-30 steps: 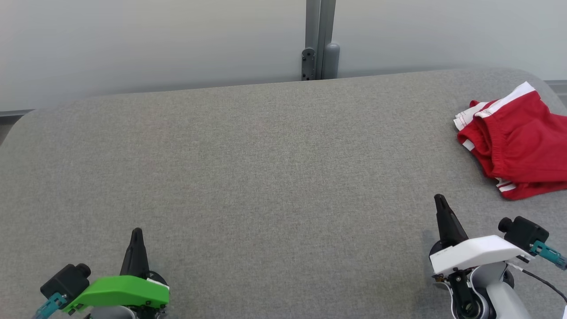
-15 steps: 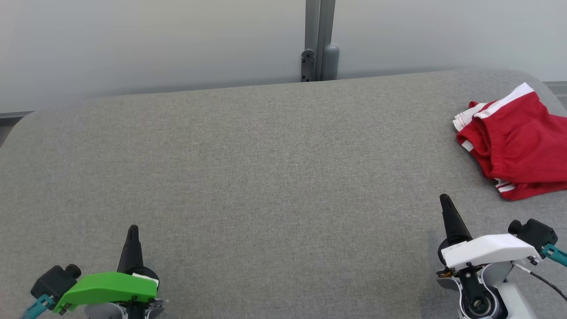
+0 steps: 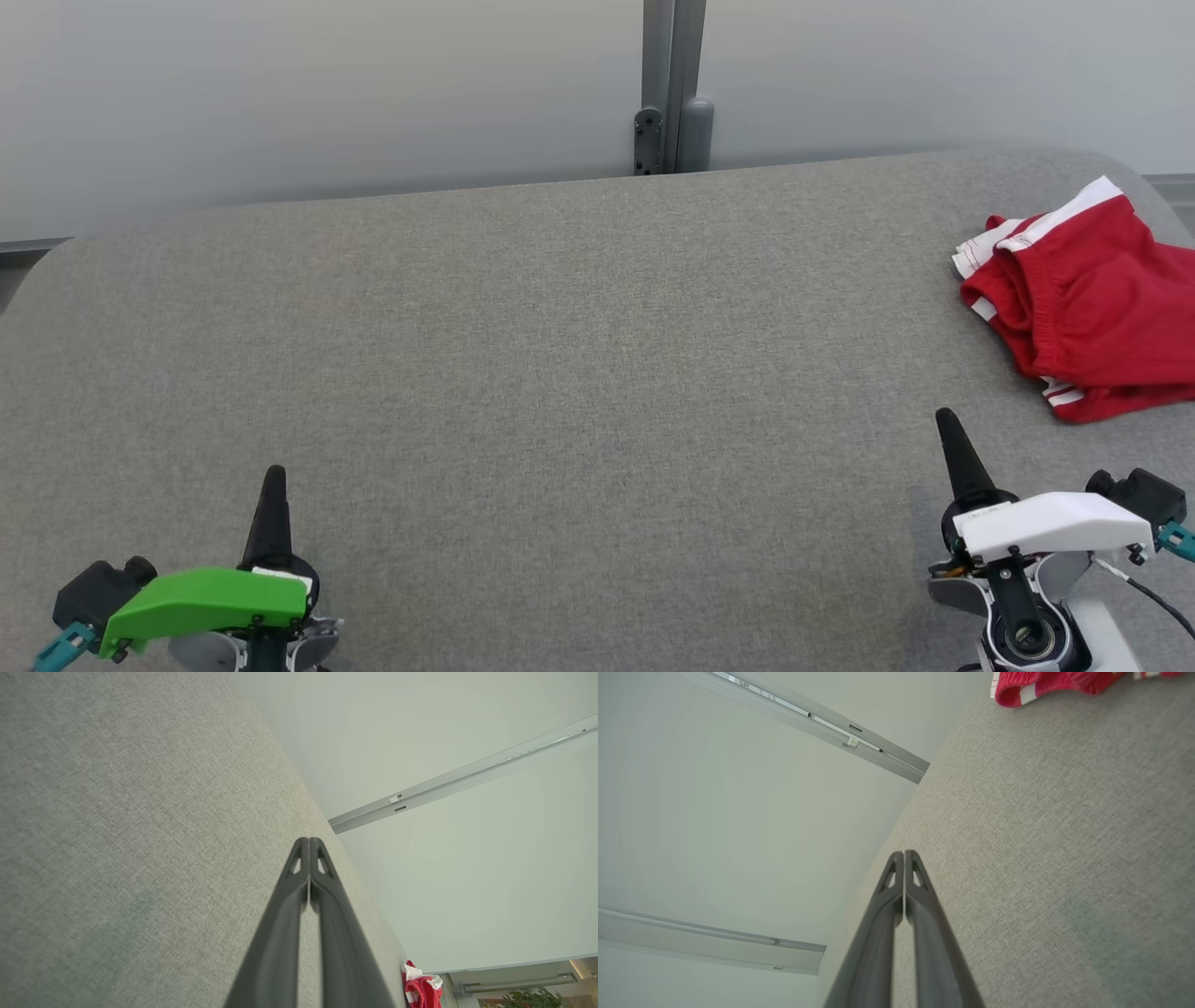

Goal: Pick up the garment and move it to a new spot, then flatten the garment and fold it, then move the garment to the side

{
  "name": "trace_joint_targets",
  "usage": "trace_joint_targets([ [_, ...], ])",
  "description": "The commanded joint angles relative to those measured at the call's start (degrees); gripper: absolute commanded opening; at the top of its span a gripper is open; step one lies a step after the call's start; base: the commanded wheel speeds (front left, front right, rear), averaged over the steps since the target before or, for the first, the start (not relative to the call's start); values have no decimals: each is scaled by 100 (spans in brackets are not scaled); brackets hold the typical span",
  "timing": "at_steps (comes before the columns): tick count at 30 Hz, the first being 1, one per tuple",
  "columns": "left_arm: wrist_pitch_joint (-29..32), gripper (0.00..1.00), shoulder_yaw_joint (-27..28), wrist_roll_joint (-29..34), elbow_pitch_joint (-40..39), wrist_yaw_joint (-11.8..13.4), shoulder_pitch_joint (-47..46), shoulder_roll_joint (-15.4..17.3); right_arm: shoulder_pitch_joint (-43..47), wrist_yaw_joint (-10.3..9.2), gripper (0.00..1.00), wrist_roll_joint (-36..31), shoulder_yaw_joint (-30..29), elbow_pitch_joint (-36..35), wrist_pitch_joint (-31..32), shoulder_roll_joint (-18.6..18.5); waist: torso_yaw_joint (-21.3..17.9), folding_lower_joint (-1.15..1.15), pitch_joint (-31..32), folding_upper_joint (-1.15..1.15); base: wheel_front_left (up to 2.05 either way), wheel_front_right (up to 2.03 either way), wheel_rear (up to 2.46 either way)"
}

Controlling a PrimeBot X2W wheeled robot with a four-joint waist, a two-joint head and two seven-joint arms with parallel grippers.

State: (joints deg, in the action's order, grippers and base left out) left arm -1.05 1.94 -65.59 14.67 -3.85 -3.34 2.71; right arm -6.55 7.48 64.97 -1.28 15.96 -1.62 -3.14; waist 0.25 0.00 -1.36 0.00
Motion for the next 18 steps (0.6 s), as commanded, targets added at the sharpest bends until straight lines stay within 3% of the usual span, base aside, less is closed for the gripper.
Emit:
trace_joint_targets([
  [1, 51, 0, 53, -189, -68, -51, -151, 23, -10, 3, 0, 166, -37, -82, 36, -42, 0, 0, 3, 0, 0, 0, 0],
  [18, 294, 0, 196, -1016, -71, -165, -214, 26, 12, 3, 0, 1053, -183, -129, 286, -40, -7, 0, 35, 0, 0, 0, 0],
])
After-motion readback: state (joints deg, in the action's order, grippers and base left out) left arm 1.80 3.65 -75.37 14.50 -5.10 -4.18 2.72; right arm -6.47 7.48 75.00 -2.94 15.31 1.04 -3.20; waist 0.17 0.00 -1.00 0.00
